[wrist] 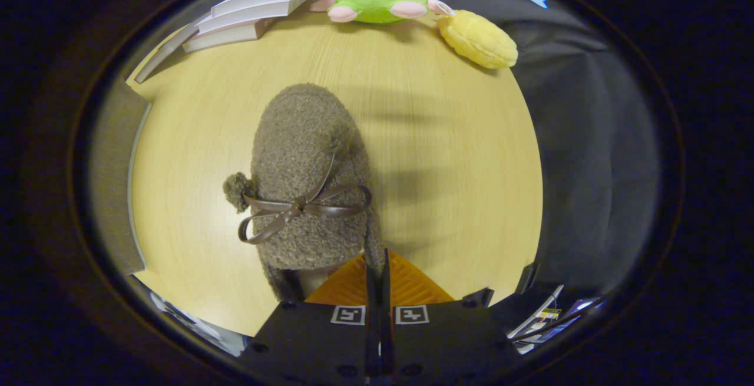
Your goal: Open the storage box then place both shoes into the box .Put the left shoe in first, then the right shoe, with the right side of both shoes facing outward in a uniform manner.
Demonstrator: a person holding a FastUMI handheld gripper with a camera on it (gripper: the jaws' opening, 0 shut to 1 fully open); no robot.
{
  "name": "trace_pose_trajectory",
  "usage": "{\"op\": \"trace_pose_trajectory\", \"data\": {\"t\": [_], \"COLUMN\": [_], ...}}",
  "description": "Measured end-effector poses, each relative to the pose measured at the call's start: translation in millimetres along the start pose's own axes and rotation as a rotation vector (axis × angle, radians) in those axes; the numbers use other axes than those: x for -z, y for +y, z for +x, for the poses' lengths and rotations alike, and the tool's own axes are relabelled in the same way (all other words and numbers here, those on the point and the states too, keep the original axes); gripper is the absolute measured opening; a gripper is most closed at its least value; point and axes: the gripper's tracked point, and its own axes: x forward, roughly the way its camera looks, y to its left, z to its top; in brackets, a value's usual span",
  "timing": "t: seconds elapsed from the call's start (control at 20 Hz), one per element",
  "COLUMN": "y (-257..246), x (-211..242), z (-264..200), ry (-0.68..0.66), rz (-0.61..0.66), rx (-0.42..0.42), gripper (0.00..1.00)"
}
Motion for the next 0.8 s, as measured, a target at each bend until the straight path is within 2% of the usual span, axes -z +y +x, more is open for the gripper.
{"op": "trace_pose_trajectory", "data": {"t": [0.2, 0.45, 0.65, 0.8], "y": [-0.1, -9.0, -18.7, -20.3], "x": [2.6, 2.8, 1.1, -5.2], "z": [-3.5, -21.7, -54.4, -89.2], "ry": [-0.006, -0.050, -0.074, -0.108], "rz": [0.001, 0.032, 0.038, 0.095], "rx": [0.009, 0.071, 0.144, 0.178], "gripper": [0.05, 0.04, 0.04, 0.03]}}
